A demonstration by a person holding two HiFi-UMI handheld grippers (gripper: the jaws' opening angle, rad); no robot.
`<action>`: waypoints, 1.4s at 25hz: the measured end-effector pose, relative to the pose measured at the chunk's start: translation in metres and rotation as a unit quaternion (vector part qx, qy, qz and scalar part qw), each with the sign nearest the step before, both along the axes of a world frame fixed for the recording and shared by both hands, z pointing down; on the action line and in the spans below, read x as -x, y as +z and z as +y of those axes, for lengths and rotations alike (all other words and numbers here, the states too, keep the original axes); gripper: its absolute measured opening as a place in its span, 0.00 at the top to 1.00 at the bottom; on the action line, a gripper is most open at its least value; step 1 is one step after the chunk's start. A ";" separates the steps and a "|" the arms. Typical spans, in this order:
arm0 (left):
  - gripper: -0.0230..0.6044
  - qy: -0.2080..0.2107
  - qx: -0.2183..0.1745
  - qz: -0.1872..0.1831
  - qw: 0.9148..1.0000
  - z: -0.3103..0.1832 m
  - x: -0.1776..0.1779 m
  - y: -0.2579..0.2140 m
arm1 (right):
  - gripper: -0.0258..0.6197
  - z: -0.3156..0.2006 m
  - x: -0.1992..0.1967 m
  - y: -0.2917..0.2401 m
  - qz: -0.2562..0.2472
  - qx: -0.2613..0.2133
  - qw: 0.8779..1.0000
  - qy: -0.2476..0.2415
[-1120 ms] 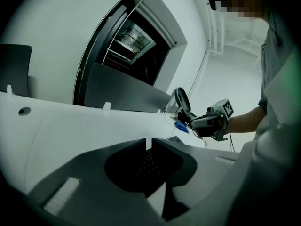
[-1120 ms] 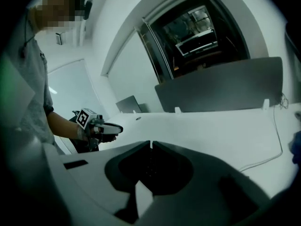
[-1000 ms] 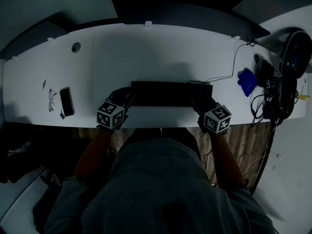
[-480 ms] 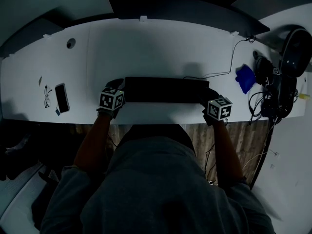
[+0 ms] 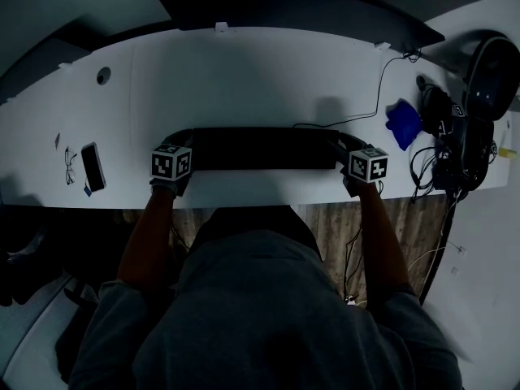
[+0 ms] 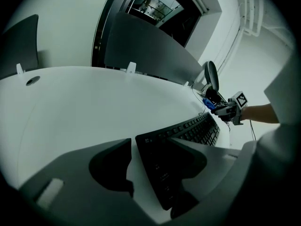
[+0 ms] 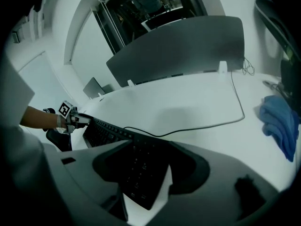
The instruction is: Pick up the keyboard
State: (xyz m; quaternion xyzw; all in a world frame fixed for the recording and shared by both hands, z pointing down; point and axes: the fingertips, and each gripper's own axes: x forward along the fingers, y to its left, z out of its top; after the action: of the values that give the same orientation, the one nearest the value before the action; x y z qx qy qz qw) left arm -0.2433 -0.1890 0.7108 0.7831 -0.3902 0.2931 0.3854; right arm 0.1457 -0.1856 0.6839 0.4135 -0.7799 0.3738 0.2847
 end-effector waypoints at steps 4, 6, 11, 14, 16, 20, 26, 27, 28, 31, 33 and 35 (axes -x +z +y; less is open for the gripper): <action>0.55 -0.005 0.011 0.007 1.000 0.003 0.000 0.001 | 0.58 0.002 -0.010 0.014 -0.017 0.028 0.999 0.010; 0.53 -0.004 0.018 0.015 1.000 0.003 -0.004 0.002 | 0.58 0.002 -0.012 0.017 -0.025 0.034 0.999 0.010; 0.52 0.001 0.025 0.035 0.999 -0.003 -0.015 0.003 | 0.57 -0.002 -0.007 0.022 -0.047 0.047 0.998 0.004; 0.52 0.002 0.032 0.041 0.999 -0.003 -0.015 0.005 | 0.57 -0.002 -0.006 0.028 -0.065 0.056 0.996 0.002; 0.52 0.002 0.036 0.049 0.998 -0.002 -0.015 0.005 | 0.57 -0.002 -0.003 0.031 -0.081 0.061 0.995 -0.003; 0.52 0.002 0.038 0.056 0.998 -0.004 -0.014 0.006 | 0.57 -0.007 -0.001 0.028 -0.098 0.062 0.993 -0.008; 0.53 0.003 0.040 0.052 0.998 -0.003 -0.015 0.006 | 0.57 -0.007 -0.001 0.027 -0.096 0.063 0.993 -0.014; 0.53 0.003 0.040 0.052 0.998 -0.004 -0.015 0.006 | 0.57 -0.006 -0.002 0.029 -0.100 0.067 0.993 -0.010; 0.53 0.004 0.043 0.053 0.998 -0.003 -0.015 0.006 | 0.57 -0.004 -0.003 0.031 -0.103 0.072 0.992 -0.008; 0.55 0.006 0.067 0.052 0.996 0.006 -0.010 0.006 | 0.57 0.005 -0.004 0.032 -0.108 0.095 0.989 -0.021; 0.54 -0.007 0.068 0.059 0.996 0.011 -0.006 0.005 | 0.57 0.012 -0.004 0.032 -0.119 0.102 0.987 -0.022; 0.54 -0.023 0.066 0.068 0.995 0.012 -0.005 0.005 | 0.57 0.014 -0.003 0.031 -0.128 0.100 0.987 -0.016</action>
State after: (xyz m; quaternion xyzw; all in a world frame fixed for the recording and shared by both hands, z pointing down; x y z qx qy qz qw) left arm -0.2382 -0.1774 0.7158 0.7649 -0.3607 0.2557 0.4684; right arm 0.1491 -0.1720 0.7150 0.3189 -0.7755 0.4949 0.2282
